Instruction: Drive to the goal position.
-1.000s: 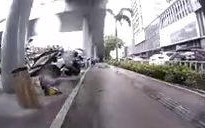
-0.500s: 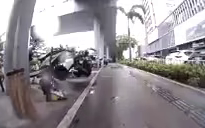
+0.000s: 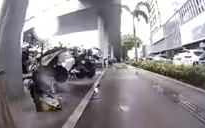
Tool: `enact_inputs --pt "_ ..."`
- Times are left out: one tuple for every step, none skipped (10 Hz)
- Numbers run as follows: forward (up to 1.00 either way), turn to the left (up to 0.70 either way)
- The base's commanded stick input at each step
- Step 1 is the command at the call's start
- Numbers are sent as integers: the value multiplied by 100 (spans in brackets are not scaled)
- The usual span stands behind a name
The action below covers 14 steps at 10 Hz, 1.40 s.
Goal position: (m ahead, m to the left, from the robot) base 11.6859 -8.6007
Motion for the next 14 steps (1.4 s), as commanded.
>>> enact_inputs --pt "70 0" --pt "70 0" --pt "70 -2" --pt "70 -8" --pt "70 -13" --pt "70 -13" --pt "70 -12" --pt "70 -7" --pt "70 0" --pt "70 0" --pt "70 0" --pt "70 0" --pt "70 0" --pt "70 0"
